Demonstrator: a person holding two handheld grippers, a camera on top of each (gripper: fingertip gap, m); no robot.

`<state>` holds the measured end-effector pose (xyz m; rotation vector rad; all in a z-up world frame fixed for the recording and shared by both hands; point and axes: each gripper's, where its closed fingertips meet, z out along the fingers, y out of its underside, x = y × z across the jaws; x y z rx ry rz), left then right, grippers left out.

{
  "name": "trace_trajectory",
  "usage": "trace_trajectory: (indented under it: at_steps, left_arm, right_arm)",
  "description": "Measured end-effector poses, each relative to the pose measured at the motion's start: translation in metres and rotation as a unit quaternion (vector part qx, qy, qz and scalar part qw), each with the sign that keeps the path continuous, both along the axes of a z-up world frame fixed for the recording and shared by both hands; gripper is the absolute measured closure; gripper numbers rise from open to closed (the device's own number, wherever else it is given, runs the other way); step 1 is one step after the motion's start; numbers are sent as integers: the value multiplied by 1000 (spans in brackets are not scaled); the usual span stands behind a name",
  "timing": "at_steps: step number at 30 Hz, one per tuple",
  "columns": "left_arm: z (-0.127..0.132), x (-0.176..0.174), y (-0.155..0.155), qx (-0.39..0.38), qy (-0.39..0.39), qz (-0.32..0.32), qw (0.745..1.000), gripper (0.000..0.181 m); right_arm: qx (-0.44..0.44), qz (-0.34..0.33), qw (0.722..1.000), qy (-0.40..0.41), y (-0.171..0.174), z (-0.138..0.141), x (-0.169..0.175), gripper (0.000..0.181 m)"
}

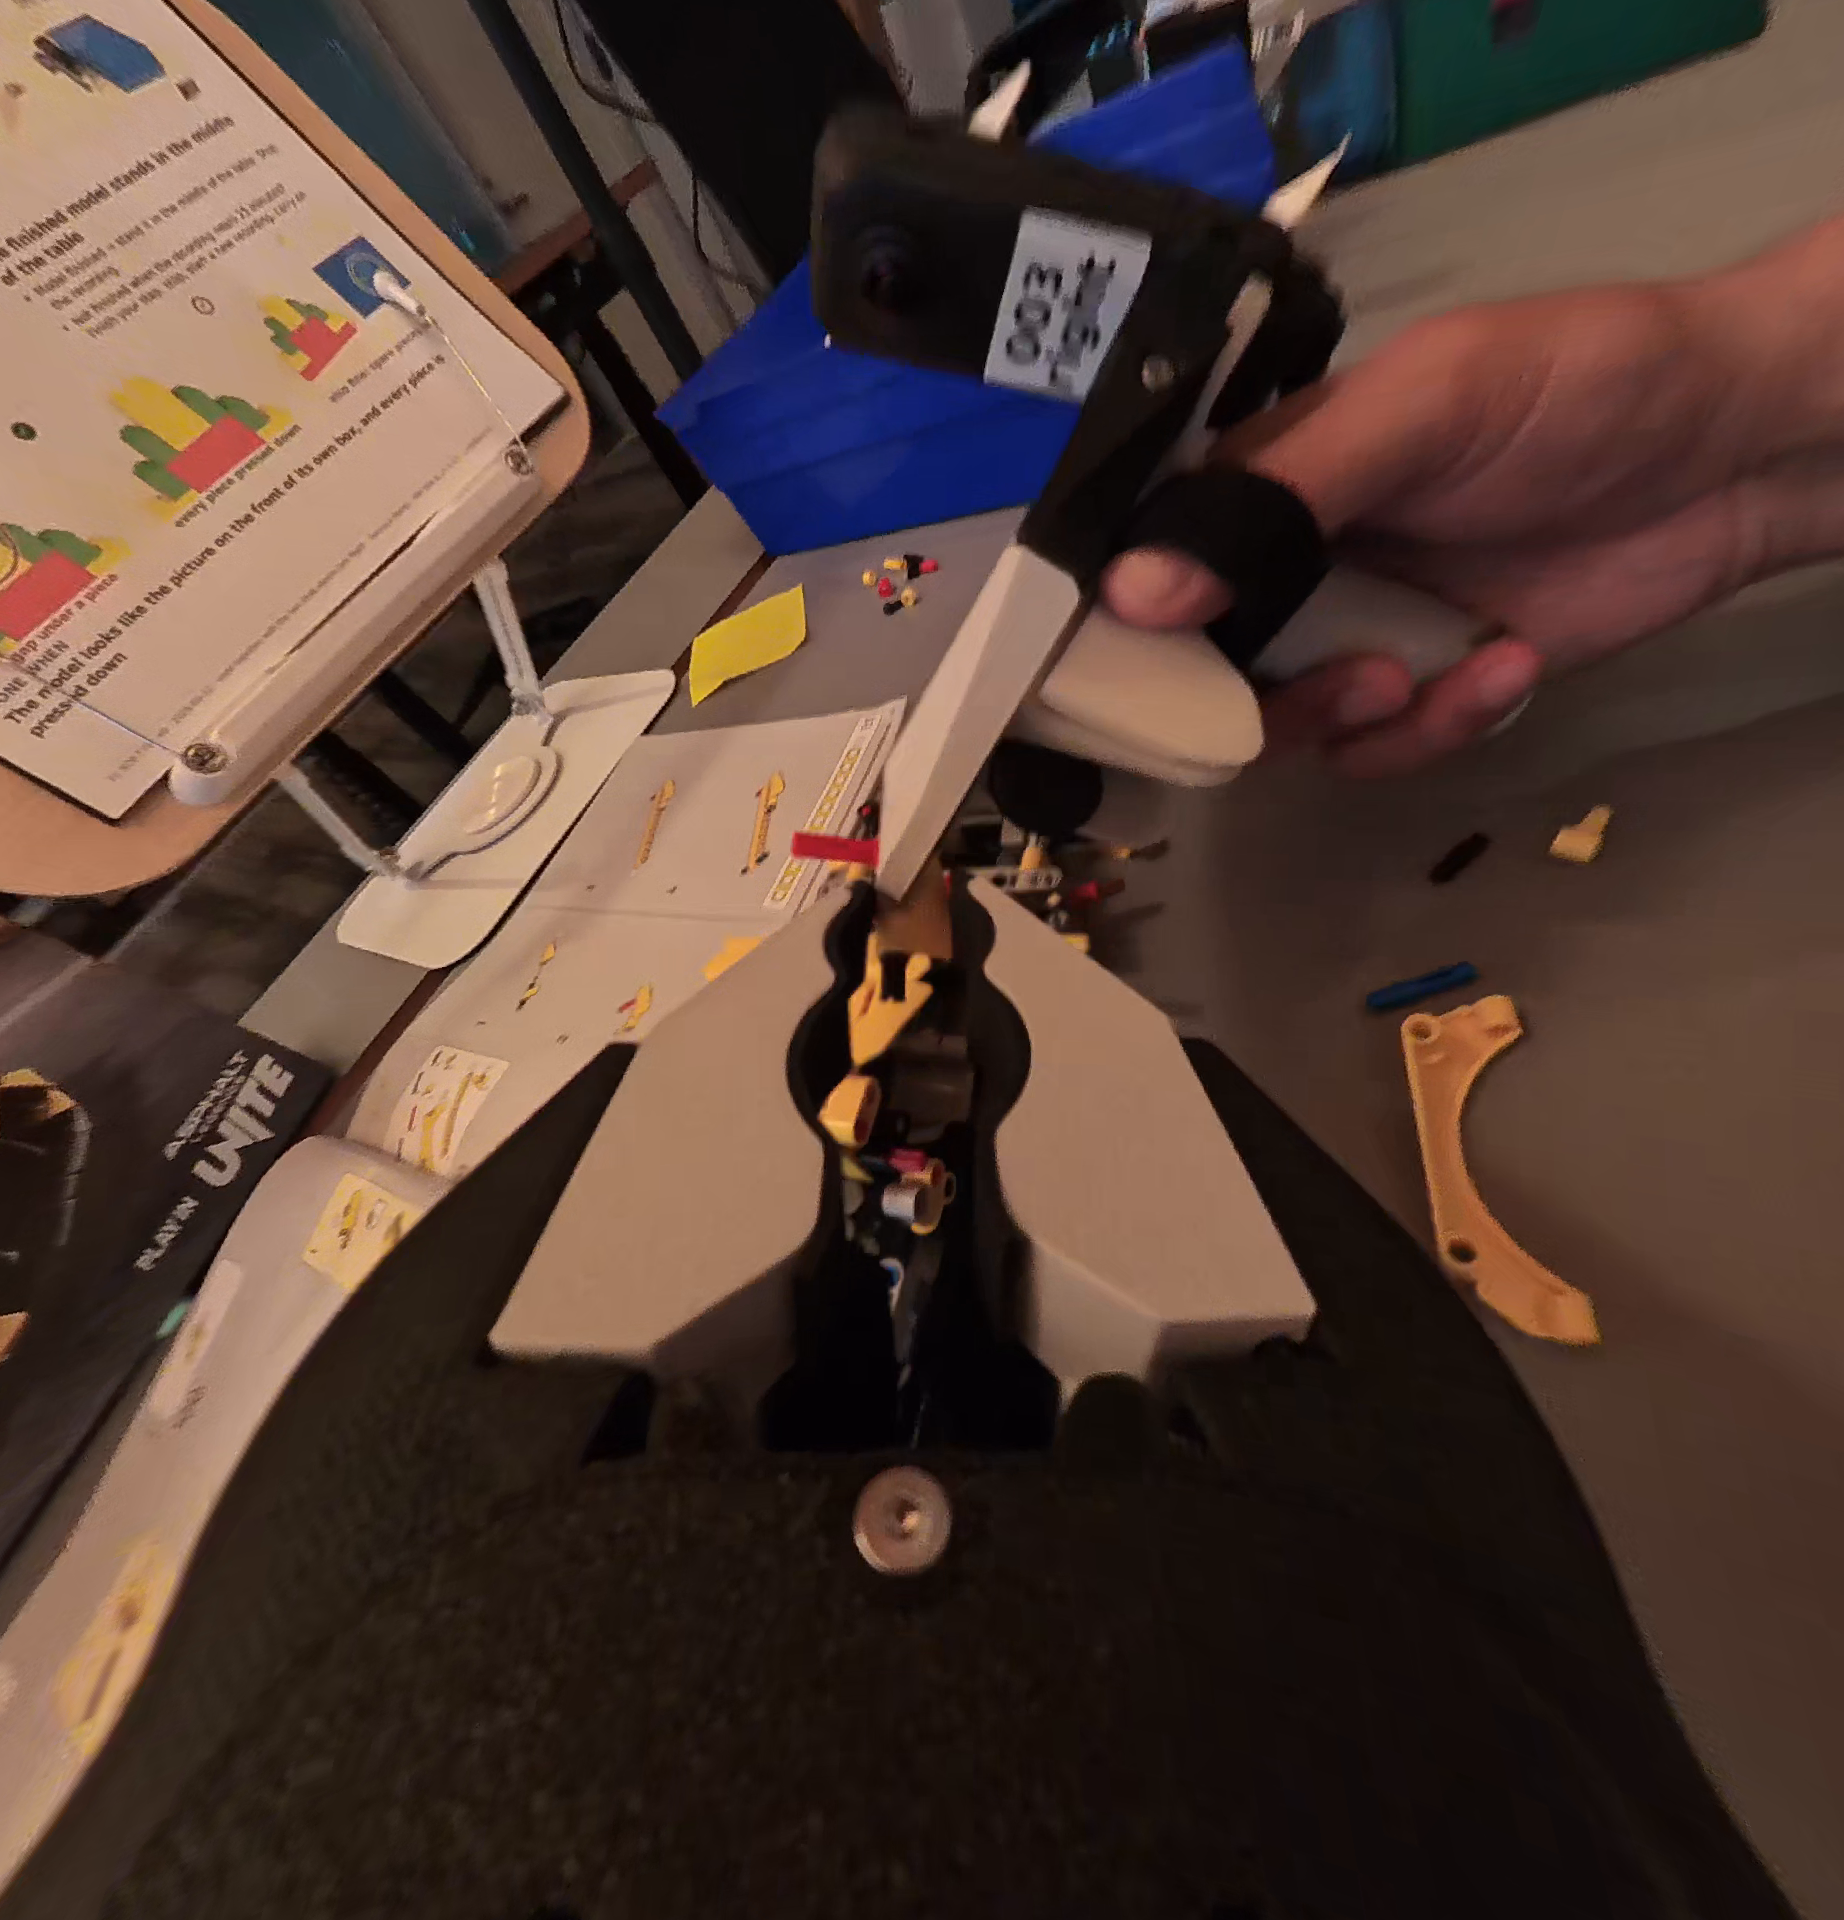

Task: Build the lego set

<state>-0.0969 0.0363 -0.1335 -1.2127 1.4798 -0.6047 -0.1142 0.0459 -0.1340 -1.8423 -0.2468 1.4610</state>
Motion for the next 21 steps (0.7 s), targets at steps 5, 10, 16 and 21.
trace_trajectory:
  at_steps: [5, 10, 16, 21]
  left_arm:
    - [-10, -10, 5, 53, 28, 17, 998, 167]
    - [-5, -10, 0, 42, 17, 2, 999, 167]
    - [-6, -9, -4, 52, 19, -3, 998, 177]
    - [0, -8, -3, 17, 8, -3, 1000, 178]
  right_arm:
    - [0, -26, 1000, -1, 2, 0, 15, 175]
    - [-2, -11, 1000, -1, -5, 0, 14, 175]
    - [-3, 5, 1000, -1, -9, 1, 8, 175]
    - [1, 3, 1000, 25, -8, 8, 8, 175]
